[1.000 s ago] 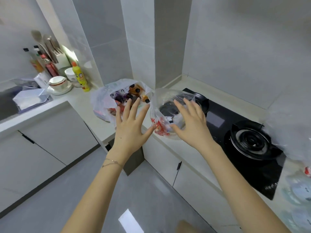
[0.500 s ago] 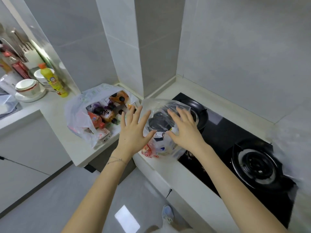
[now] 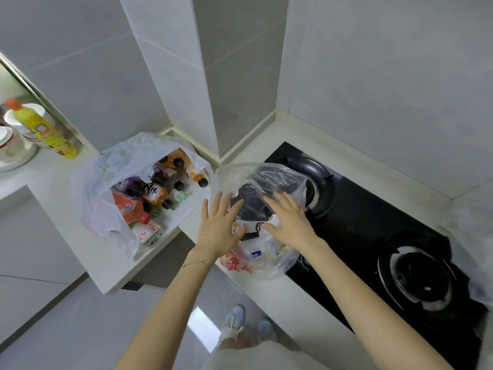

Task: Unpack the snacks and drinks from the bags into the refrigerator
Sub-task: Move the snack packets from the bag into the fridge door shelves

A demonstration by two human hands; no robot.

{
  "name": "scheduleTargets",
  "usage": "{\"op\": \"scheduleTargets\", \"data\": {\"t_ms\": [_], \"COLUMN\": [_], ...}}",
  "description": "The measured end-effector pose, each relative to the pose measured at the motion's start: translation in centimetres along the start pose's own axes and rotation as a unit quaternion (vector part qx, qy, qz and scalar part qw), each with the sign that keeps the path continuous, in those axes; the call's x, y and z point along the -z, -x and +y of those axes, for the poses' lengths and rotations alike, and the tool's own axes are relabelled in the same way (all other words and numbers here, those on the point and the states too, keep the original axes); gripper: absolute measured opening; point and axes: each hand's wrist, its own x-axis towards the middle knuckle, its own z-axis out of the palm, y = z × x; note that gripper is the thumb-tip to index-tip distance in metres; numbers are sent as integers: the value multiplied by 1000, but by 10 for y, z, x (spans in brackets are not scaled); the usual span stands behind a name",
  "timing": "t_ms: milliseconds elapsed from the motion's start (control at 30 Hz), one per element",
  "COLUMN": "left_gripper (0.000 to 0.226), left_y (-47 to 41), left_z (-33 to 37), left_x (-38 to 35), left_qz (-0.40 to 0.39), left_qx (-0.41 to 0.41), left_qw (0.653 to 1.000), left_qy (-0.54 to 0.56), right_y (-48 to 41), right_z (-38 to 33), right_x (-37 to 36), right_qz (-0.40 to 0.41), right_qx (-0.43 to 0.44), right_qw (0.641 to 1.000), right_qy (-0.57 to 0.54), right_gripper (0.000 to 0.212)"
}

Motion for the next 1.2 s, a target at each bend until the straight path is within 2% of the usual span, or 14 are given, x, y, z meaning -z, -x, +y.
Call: {"op": "scheduleTargets", "data": {"t_ms": [133,233,300,400,667,833,1000,1200], "left_gripper": [72,77,70,58,57,51,41,37], "left_y": [-14,-24,-29,-31,-27,-27,-25,-35], "left_z": [-18,-23,-26,-30,-39,-46,-45,-48], "left_x": [-19,-29,-36,-45,-58,-59,-52,-59], "left_qz": [-33,-46,-67,-84,-146,-152,-147,-144], "left_qx": [-35,-56,-64,-63,-28,-27,5,44], "left_qw": [999,997,995,994,989,988,989,988], "left_qy": [4,32,30,25,-23,-22,11,16], "right_y": [-17,-29,-36,-42,-48,-50,-53,-54], "right_z": [-3,-8,-11,-13,-9,-6,-4,-2], "right_x": [-15,-28,-38,-53,-85,-91,-87,-64], "right_qz": [-8,-30,-45,-69,-139,-93,-50,23], "right_qx": [-10,-10,-11,-11,-48,-61,-59,-109], "right_qw": [1000,999,999,997,980,984,990,993], "right_qy": [8,13,18,40,134,136,118,-24], "right_gripper": [70,68,67,67,68,60,35,18]}}
